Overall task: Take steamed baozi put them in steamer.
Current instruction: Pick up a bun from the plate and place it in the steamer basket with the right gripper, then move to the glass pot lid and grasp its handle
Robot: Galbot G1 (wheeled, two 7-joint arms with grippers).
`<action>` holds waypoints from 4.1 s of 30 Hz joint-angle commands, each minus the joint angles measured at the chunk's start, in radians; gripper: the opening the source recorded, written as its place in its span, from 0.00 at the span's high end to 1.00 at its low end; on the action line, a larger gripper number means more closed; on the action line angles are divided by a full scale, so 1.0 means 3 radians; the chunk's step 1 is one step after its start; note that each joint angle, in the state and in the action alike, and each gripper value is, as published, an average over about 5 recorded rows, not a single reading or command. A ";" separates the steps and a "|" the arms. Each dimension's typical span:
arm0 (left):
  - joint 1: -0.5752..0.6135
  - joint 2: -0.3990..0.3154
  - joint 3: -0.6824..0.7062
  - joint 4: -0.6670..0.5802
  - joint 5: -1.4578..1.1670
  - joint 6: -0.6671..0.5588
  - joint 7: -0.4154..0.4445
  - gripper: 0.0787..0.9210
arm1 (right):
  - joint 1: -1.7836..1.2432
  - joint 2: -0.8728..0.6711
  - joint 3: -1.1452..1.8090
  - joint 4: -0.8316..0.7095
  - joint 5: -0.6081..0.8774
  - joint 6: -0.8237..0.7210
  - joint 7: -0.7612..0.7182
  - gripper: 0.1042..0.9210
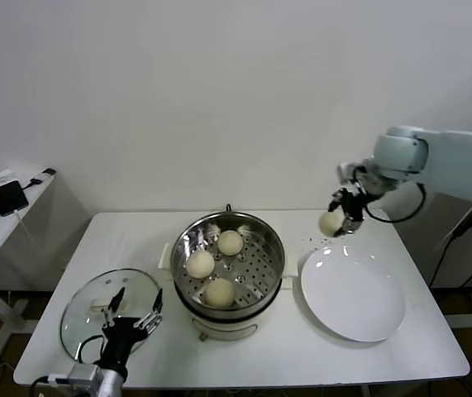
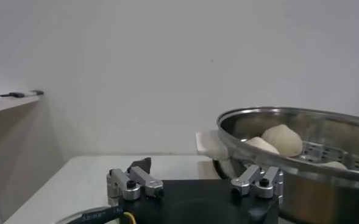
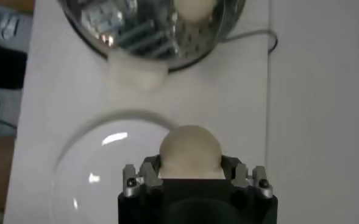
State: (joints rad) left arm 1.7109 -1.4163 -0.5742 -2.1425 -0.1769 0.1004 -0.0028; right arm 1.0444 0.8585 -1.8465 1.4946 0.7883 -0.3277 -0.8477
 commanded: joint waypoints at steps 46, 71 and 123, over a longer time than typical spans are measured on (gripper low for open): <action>-0.0024 -0.0005 -0.0034 0.0027 -0.0042 -0.0007 -0.0013 0.12 | -0.0538 0.0694 0.0325 0.0249 0.0872 -0.0155 0.0577 0.12; -0.0188 0.0094 -0.0102 0.0147 -0.0355 -0.0035 -0.0247 0.12 | -0.5723 -0.1081 0.6200 0.0142 -0.0088 0.0907 0.3191 0.12; -0.0339 0.0296 -0.0174 0.1827 0.4995 -0.0139 -0.1700 0.12 | -0.8483 0.1359 0.8029 0.0575 -0.1489 0.1817 0.2774 0.12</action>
State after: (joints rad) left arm 1.6639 -1.3221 -0.6499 -1.7086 1.0885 0.0363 -0.4594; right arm -1.4797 1.2388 0.5501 1.6444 0.3592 0.2162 -0.0214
